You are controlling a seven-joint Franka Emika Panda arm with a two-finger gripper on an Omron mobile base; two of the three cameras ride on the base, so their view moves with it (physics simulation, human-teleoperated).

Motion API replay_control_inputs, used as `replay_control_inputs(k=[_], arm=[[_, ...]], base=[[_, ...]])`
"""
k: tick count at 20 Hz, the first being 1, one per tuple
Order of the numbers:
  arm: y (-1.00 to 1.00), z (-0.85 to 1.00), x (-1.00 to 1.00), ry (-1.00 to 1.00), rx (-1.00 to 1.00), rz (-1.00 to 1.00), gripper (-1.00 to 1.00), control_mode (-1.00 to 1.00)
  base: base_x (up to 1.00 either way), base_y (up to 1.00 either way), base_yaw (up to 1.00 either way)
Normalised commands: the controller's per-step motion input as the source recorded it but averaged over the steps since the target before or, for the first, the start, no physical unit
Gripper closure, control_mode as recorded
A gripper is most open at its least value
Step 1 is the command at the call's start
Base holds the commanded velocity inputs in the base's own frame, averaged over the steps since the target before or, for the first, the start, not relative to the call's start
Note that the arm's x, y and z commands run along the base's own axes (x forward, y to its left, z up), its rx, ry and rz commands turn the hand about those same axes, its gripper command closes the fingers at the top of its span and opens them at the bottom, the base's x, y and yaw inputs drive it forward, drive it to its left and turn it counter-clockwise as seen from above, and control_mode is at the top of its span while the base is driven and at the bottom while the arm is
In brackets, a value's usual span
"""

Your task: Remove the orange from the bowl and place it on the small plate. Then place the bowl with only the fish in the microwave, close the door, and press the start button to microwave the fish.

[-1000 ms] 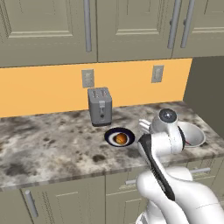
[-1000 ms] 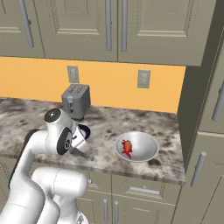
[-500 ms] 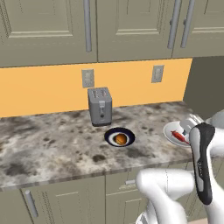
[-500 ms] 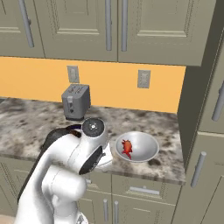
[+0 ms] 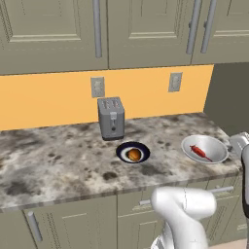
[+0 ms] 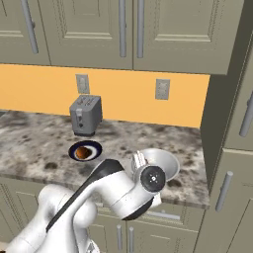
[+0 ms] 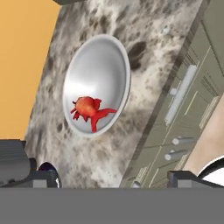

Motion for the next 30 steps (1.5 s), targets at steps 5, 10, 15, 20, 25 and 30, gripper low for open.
replay_control_inputs(k=[5,10,15,20,25,30], arm=[[-0.33,-0.33,0.67,0.02,0.01,0.0,-1.0,-1.0],[-0.23,-0.37,0.46,0.0,0.0,0.0,-1.0,-1.0],[-0.09,-0.4,0.48,0.0,0.0,0.03,-1.0,-1.0],[-0.1,-0.49,0.34,0.0,0.0,0.03,-1.0,-1.0],[-0.03,-0.24,0.19,0.0,0.0,0.02,-1.0,-1.0],[0.0,-0.21,0.12,0.04,0.0,0.02,-1.0,-1.0]], base=[[0.0,0.0,0.0],[0.0,0.0,0.0],[0.0,0.0,0.0],[0.0,0.0,0.0],[0.0,0.0,0.0],[0.0,0.0,0.0]])
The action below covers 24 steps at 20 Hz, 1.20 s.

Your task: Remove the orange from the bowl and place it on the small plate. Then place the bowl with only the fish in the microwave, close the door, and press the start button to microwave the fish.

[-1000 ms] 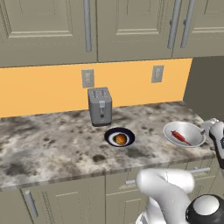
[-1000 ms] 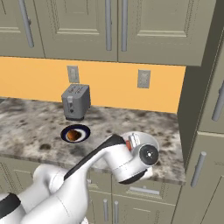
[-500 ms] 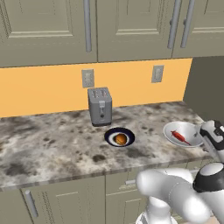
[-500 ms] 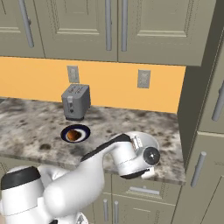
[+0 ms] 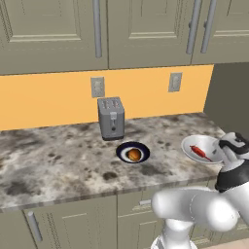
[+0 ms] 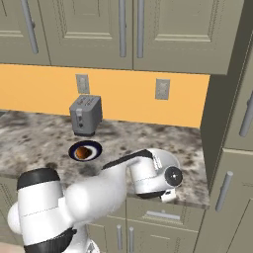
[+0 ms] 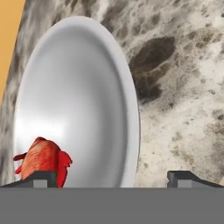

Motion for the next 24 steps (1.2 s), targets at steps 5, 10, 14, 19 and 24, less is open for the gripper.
replay_control_inputs(k=[5,10,14,19,24], arm=[[0.0,-0.28,0.13,0.07,0.0,0.01,-1.0,-1.0],[0.0,-0.24,0.11,0.06,0.0,0.01,1.0,-1.0],[0.0,-0.02,0.0,0.0,0.0,0.0,1.0,-1.0],[0.01,0.0,-0.01,0.0,0.0,0.0,1.0,-1.0],[0.05,0.58,-0.02,-0.11,0.0,0.0,1.0,-1.0]], base=[[0.0,0.0,0.0],[0.0,0.0,0.0],[0.0,0.0,0.0],[0.0,0.0,0.0],[0.0,0.0,0.0]])
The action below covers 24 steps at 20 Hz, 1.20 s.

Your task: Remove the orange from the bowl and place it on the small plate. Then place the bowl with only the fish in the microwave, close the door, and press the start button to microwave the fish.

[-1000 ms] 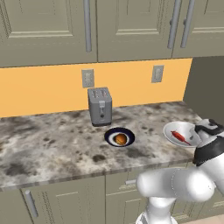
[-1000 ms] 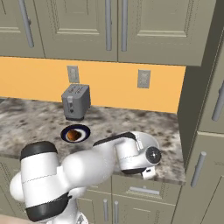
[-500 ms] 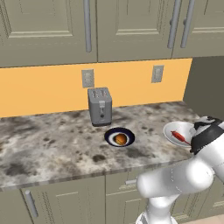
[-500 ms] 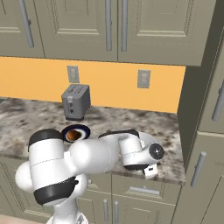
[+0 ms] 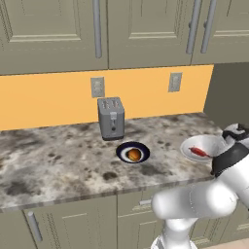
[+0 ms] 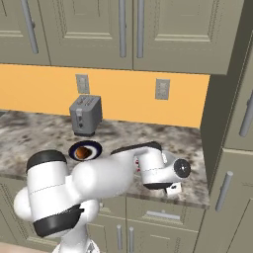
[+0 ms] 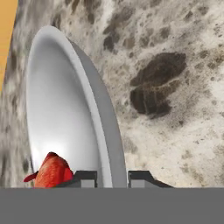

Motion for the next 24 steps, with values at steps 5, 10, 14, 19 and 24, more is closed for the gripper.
replay_control_inputs(k=[5,10,14,19,24], arm=[[0.25,0.83,-0.07,-0.21,0.0,0.0,1.0,-1.0],[0.38,0.72,-0.12,-0.16,0.0,0.0,1.0,-1.0],[0.38,0.7,-0.16,-0.16,0.0,0.0,1.0,-1.0],[0.29,0.77,-0.19,-0.14,0.0,0.0,1.0,-1.0],[0.35,0.58,-0.53,-0.1,0.0,0.0,1.0,-1.0]], base=[[0.0,0.0,0.0],[0.0,0.0,0.0],[0.0,0.0,0.0],[0.0,0.0,0.0],[0.0,0.0,0.0]])
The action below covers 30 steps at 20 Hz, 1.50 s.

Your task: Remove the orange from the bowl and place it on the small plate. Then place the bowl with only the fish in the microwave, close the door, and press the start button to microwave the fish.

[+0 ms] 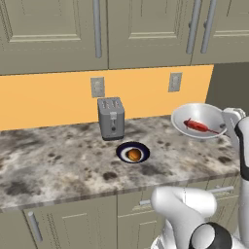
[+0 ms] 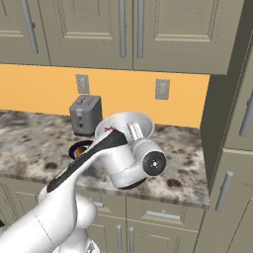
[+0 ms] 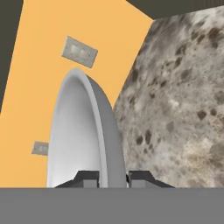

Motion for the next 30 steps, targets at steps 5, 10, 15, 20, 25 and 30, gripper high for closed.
replay_control_inputs(k=[5,10,15,20,25,30], arm=[[0.75,0.3,-0.59,-0.03,0.0,0.0,1.0,-1.0],[0.91,0.16,-0.26,0.02,-0.02,0.0,1.0,-1.0],[0.23,0.0,0.0,0.04,0.0,0.01,1.0,-1.0],[0.0,0.0,-0.34,0.0,0.02,-0.01,1.0,1.0],[0.0,0.0,0.0,0.0,0.0,0.0,1.0,1.0],[0.0,0.0,0.0,0.0,0.0,0.0,1.0,1.0]], base=[[0.0,0.0,0.0],[0.0,0.0,0.0],[0.0,0.0,0.0],[-0.4,0.0,-0.01],[-1.0,0.21,-0.04],[-1.0,0.31,0.0]])
